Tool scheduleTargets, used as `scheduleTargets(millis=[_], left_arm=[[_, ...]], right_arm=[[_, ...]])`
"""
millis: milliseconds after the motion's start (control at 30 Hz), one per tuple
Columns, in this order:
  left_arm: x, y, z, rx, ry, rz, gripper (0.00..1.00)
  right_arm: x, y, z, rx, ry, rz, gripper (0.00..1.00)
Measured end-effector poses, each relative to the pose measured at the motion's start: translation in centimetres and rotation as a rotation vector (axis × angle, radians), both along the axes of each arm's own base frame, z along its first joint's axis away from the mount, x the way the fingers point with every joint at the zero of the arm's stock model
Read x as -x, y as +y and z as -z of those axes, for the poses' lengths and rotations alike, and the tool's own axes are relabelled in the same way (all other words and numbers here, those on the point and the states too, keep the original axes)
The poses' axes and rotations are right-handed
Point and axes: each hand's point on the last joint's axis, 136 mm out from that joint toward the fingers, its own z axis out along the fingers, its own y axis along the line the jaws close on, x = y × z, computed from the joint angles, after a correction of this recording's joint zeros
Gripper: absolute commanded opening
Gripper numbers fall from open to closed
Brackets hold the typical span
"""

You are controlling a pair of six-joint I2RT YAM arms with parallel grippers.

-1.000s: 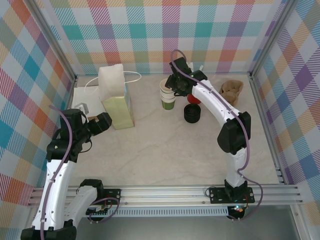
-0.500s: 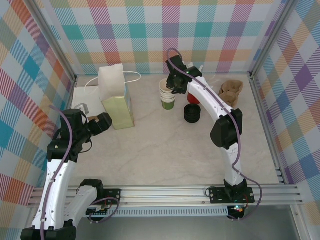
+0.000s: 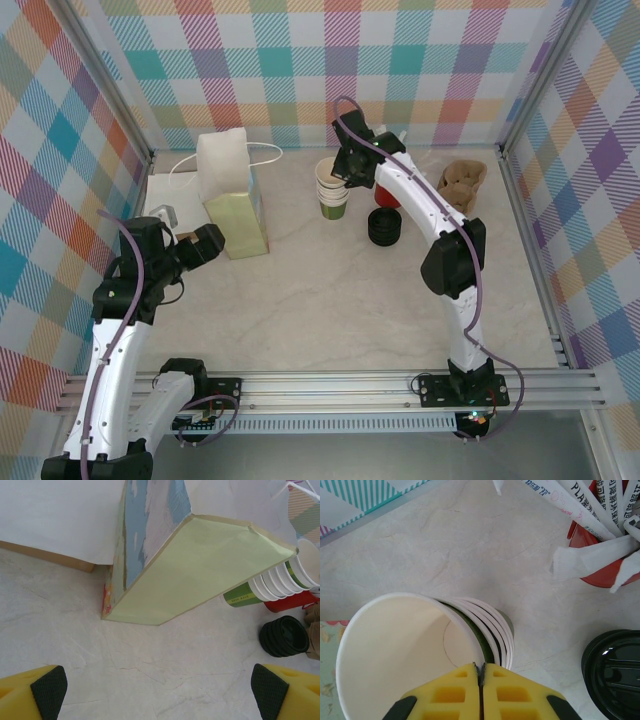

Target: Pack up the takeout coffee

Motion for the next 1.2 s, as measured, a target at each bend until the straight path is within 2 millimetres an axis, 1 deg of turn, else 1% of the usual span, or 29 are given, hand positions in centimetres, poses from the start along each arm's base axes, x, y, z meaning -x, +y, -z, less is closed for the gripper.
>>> scheduleTargets(millis=[133, 233, 333, 433, 567, 600, 700, 767, 867, 933, 1033, 1200], left_arm=[[0.0, -0.6, -0.4, 0.02, -0.006, 0.027, 0.97], [-0.1, -1.1, -0.6, 0.038, -0.01, 0.051, 0.98], [-0.1, -1.5, -0.5, 0.054, -0.006, 0.067, 0.98], [-0.2, -1.7, -0.7, 0.067, -0.014, 0.075, 0.98], [-0.4, -2.0, -1.1, 0.087, -0.025, 0.082, 0.98], [-0.4, -2.0, -1.1, 0.088, -0.026, 0.082, 0.98], [-0.4, -2.0, -1.1, 0.09, -0.028, 0.08, 0.98], [-0.4, -2.0, -1.2, 0.091, -0.028, 0.079, 0.98], [-0.4, -2.0, -1.2, 0.095, -0.027, 0.076, 0.98], [-0.4, -2.0, -1.2, 0.097, -0.028, 0.075, 0.98], [-0.6, -2.0, -1.4, 0.102, -0.037, 0.072, 0.98], [-0.6, -2.1, -1.4, 0.113, -0.034, 0.075, 0.98]], right_arm=[[0.2, 0.2, -0.7, -0.013, -0.008, -0.015, 0.06], [0.5, 0.2, -2.0, -0.023, -0.028, -0.032, 0.06], [1.2, 0.1, -4.3, -0.038, -0.065, -0.052, 0.05], [2.2, 0.0, -7.3, -0.059, -0.117, -0.075, 0.05], [4.4, 0.3, -10.9, -0.083, -0.182, -0.12, 0.05], [5.2, 0.4, -11.5, -0.086, -0.192, -0.133, 0.05], [7.5, 0.6, -12.2, -0.085, -0.206, -0.178, 0.05], [9.0, 0.9, -11.9, -0.087, -0.202, -0.206, 0.04], [10.9, 1.5, -10.5, -0.09, -0.175, -0.253, 0.04], [11.6, 2.2, -9.1, -0.091, -0.147, -0.286, 0.04], [12.4, 3.6, -6.3, -0.084, -0.093, -0.332, 0.04], [12.7, 5.8, -1.9, -0.052, -0.016, -0.378, 0.04]])
